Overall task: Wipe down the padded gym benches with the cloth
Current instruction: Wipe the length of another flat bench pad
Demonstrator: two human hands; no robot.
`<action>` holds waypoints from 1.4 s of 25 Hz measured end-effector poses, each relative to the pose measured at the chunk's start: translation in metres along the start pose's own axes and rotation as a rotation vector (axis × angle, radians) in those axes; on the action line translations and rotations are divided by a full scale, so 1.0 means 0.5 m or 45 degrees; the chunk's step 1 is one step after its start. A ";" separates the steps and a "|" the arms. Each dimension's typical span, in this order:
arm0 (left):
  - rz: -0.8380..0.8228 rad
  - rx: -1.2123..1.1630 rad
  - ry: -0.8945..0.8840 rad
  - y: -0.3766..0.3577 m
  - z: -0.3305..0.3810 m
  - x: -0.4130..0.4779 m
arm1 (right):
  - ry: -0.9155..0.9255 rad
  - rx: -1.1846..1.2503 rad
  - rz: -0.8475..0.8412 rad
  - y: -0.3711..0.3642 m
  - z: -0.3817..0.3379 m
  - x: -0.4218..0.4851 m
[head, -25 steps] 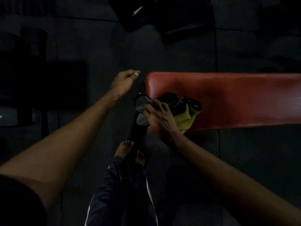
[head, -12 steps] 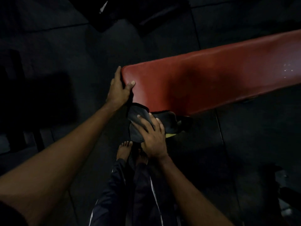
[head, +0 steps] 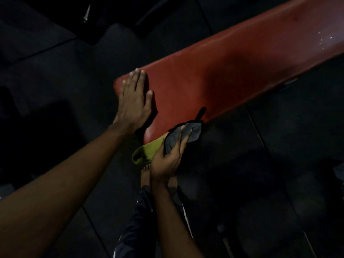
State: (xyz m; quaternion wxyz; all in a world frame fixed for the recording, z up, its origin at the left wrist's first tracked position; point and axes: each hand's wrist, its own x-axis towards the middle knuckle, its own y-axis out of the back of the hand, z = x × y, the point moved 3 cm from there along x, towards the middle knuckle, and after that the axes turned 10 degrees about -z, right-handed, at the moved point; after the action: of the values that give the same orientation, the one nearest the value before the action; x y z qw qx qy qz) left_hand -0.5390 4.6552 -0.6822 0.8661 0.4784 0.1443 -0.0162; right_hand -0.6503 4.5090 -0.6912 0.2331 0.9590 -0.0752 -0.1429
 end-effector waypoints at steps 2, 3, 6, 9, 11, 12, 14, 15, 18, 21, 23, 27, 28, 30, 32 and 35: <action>-0.012 0.006 -0.006 -0.003 0.018 0.040 | -0.042 -0.045 0.052 0.011 -0.006 0.042; -0.008 -0.001 0.023 -0.002 0.022 0.059 | -0.076 -0.052 0.088 0.018 -0.010 0.067; 0.025 0.066 0.075 -0.003 0.019 0.087 | -0.061 -0.095 0.196 0.052 -0.014 0.147; 0.113 0.176 0.084 -0.014 0.023 0.084 | 0.108 -0.432 0.086 0.082 -0.023 0.211; 0.116 0.170 0.095 -0.016 0.024 0.082 | 0.403 -0.712 -0.239 0.094 -0.041 0.215; 0.116 0.170 0.100 -0.015 0.024 0.083 | 0.530 -0.818 -0.429 0.102 -0.046 0.224; 0.116 0.182 0.108 -0.012 0.024 0.084 | 0.634 -0.978 -0.631 0.132 -0.044 0.284; 0.102 0.179 0.116 -0.012 0.024 0.086 | 0.597 -1.005 -0.556 0.150 -0.048 0.329; 0.091 0.178 0.141 -0.013 0.026 0.083 | 0.256 -0.856 -0.150 0.186 -0.085 0.474; 0.088 0.146 0.173 -0.013 0.035 0.089 | 0.232 -1.001 -0.262 0.138 -0.133 0.502; 0.126 0.062 0.305 -0.011 0.048 0.096 | 0.582 -1.181 -0.616 0.092 -0.151 0.477; 0.175 -0.156 0.285 -0.010 0.120 0.156 | 0.953 -1.255 -0.863 0.111 -0.149 0.545; 0.160 -0.173 0.229 -0.018 0.143 0.178 | 0.921 -1.250 -0.814 0.124 -0.148 0.587; 0.116 -0.136 0.203 -0.035 0.185 0.222 | 0.800 -1.198 -0.634 0.155 -0.153 0.678; 0.116 -0.031 0.305 -0.053 0.210 0.251 | 0.686 -1.129 -0.472 0.180 -0.166 0.753; 0.174 0.111 0.374 -0.076 0.215 0.254 | 0.547 -1.077 -0.388 0.164 -0.185 0.772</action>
State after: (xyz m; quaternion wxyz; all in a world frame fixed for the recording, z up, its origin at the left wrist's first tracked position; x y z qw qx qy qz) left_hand -0.3986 4.5590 -0.6934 0.8133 0.5213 0.2355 0.1065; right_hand -0.2624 4.3950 -0.6664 0.5883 0.7883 0.1802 0.0077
